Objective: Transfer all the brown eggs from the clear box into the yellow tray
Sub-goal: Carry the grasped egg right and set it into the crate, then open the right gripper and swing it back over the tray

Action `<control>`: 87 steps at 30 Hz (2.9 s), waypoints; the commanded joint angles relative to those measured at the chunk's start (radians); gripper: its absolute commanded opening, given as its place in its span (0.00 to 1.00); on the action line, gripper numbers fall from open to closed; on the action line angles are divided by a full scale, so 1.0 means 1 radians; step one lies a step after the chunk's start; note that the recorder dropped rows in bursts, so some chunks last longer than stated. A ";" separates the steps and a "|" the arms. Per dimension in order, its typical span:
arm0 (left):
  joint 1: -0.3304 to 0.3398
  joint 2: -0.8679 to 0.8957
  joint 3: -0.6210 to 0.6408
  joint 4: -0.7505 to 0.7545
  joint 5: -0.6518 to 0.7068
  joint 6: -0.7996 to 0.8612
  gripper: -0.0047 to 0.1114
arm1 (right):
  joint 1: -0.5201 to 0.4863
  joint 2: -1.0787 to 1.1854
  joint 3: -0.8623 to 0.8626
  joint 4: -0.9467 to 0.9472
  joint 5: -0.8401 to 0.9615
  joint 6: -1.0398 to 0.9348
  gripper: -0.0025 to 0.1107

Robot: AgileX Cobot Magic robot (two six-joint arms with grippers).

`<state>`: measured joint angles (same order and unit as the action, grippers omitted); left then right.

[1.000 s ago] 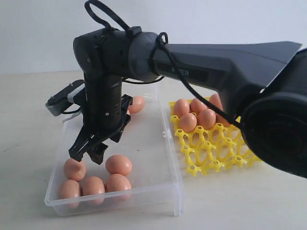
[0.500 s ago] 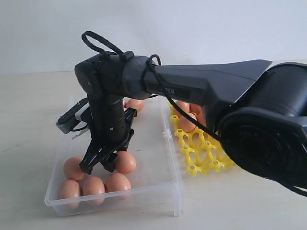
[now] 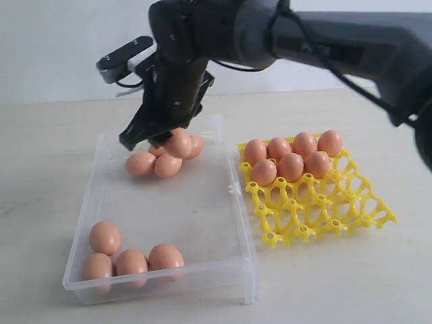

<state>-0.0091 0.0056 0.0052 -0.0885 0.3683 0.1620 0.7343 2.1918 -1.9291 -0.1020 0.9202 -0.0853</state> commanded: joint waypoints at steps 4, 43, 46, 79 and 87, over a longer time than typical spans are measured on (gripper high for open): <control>-0.001 -0.006 -0.005 -0.004 -0.008 -0.003 0.04 | -0.154 -0.190 0.318 -0.151 -0.221 0.094 0.02; -0.001 -0.006 -0.005 -0.004 -0.008 -0.003 0.04 | -0.603 -0.314 1.086 -0.053 -1.328 0.210 0.02; -0.001 -0.006 -0.005 -0.004 -0.008 -0.003 0.04 | -0.603 -0.305 1.086 -0.057 -1.326 0.209 0.03; -0.001 -0.006 -0.005 -0.004 -0.008 -0.003 0.04 | -0.219 -0.462 0.600 0.052 -0.325 -0.035 0.02; -0.001 -0.006 -0.005 -0.004 -0.008 -0.003 0.04 | -0.037 -0.268 0.348 0.351 -0.097 -0.224 0.05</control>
<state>-0.0091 0.0056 0.0052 -0.0885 0.3683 0.1620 0.6585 1.8567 -1.5051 0.1641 0.7482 -0.2584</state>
